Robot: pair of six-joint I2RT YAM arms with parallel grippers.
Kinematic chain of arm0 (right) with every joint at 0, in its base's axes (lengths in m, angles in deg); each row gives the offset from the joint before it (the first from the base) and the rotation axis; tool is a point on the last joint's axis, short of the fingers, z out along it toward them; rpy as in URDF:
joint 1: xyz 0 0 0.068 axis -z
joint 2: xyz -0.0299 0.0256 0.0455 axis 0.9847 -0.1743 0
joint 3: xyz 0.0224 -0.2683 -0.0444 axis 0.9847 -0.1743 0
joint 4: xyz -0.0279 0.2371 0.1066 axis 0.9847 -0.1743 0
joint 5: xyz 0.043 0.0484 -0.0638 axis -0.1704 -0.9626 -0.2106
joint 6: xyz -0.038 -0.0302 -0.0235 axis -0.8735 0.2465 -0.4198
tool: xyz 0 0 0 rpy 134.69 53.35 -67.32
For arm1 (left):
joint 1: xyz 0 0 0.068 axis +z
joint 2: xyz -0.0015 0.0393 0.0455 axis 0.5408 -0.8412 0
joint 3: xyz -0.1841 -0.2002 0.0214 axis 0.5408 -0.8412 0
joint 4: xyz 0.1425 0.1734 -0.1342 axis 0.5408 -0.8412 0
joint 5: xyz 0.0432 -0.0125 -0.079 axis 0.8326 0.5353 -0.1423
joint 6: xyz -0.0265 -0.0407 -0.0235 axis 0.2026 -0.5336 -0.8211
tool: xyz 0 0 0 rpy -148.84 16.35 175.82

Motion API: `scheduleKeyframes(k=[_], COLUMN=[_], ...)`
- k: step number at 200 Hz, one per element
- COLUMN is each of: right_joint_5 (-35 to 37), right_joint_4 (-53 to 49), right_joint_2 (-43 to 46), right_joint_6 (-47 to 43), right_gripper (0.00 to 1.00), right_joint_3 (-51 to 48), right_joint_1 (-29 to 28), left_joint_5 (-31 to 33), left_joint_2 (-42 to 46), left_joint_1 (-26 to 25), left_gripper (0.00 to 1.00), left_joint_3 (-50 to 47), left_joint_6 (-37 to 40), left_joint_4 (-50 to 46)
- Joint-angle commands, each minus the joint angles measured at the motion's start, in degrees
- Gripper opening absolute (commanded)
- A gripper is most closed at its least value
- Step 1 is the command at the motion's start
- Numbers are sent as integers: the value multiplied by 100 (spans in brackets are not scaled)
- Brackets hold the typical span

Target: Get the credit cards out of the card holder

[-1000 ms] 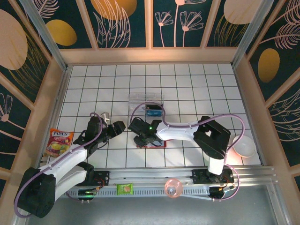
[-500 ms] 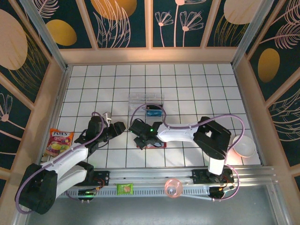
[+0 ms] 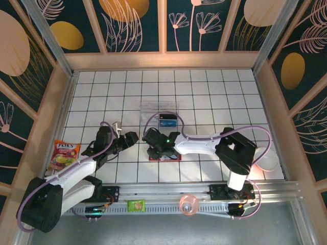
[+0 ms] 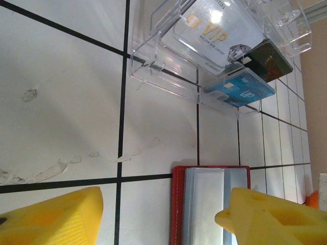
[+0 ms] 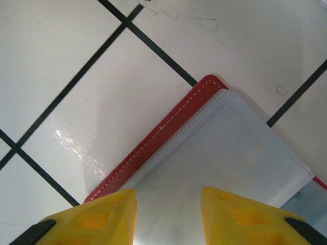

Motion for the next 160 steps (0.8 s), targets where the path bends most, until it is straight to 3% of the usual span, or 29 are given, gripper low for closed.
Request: scheduleKeyframes(k=[1,41,69,94,160], right_joint_5=[246,440,411,317,-401], right_joint_4=[-240,-419,-345,-44,1669], right_joint_2=[-148,-436,-405,-191,839], right_joint_6=[22,58,110,133,154], right_gripper=[39,34,14,4,0], right_joint_3=[41,21,-70,-175,-1107], right_joint_1=[-76,-209,-211,-158,228], left_joint_5=[-24,-69,-138,-267,-246], left_joint_2=[-53,-58,-82,-165,-699], left_joint_1=[-18,-22,-16,-28,-724], left_gripper=[66,65,62,53,29], left_joint_3=[42,53,66,89,417], left_joint_6=[81,114,158,176,151], left_joint_4=[104,105,112,199,475])
